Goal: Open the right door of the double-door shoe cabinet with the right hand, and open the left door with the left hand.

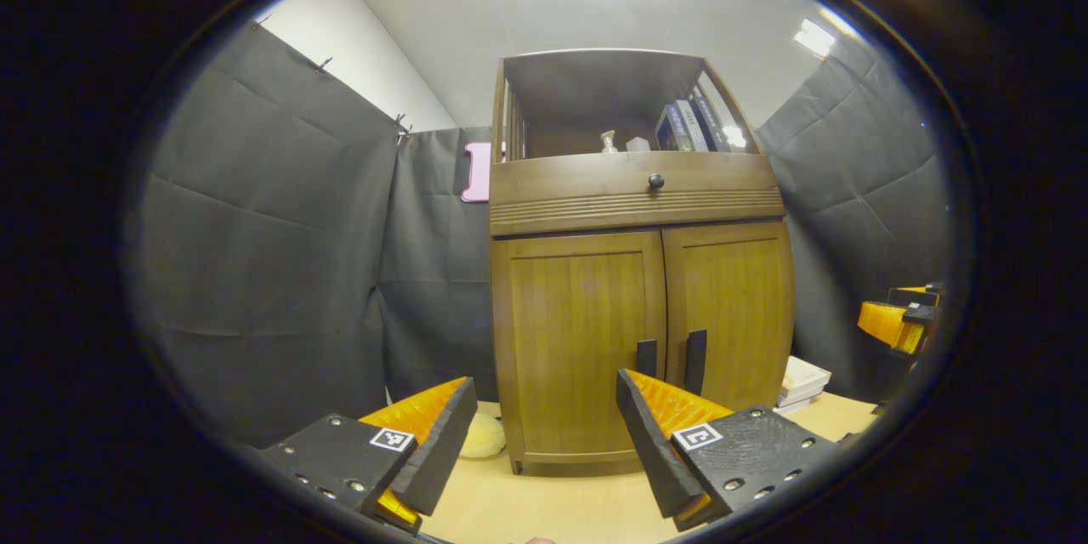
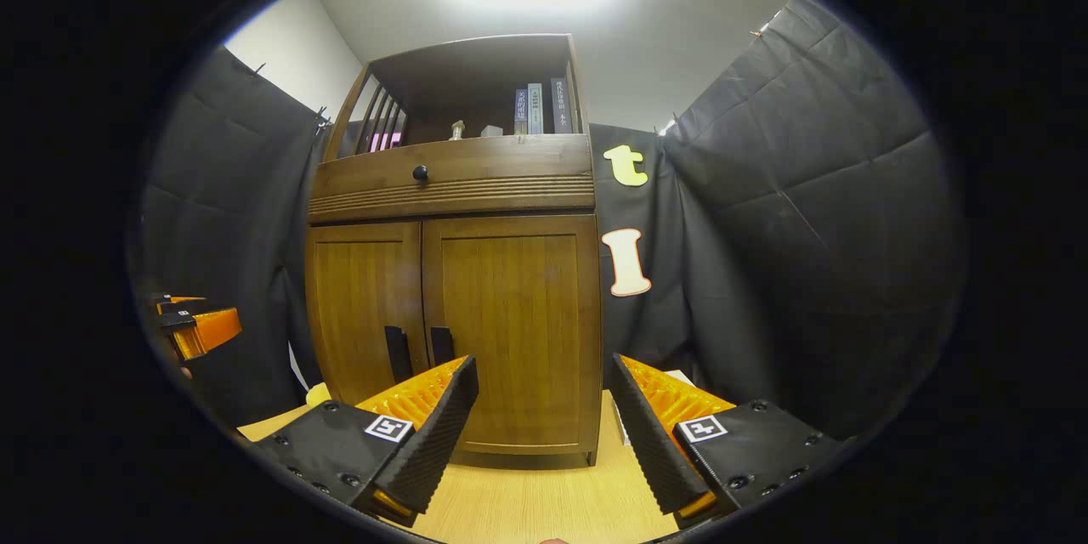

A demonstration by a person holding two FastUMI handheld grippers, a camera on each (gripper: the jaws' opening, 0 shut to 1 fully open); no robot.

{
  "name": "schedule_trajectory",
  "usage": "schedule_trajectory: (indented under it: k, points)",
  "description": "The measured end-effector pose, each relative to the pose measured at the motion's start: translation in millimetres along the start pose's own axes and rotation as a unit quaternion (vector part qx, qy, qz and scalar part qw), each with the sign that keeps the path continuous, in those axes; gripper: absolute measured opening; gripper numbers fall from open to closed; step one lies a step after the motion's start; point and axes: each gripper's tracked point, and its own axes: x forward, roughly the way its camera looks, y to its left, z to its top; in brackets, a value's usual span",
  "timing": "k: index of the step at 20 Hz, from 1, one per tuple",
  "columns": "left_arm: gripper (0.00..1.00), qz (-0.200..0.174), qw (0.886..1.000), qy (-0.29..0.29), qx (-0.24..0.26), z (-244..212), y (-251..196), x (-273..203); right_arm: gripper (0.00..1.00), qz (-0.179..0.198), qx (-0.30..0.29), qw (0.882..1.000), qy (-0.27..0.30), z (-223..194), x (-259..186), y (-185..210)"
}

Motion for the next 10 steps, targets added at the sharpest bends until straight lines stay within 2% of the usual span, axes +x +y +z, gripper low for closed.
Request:
schedule_trajectory:
  k: [10]
  points:
    - [0.94, 0.004, 1.0, -0.007, 0.01, 5.9, 1.6, -3.7, 0.97, 0.015, 0.009, 1.0, -0.001, -4.0, 11.8, 15.5]
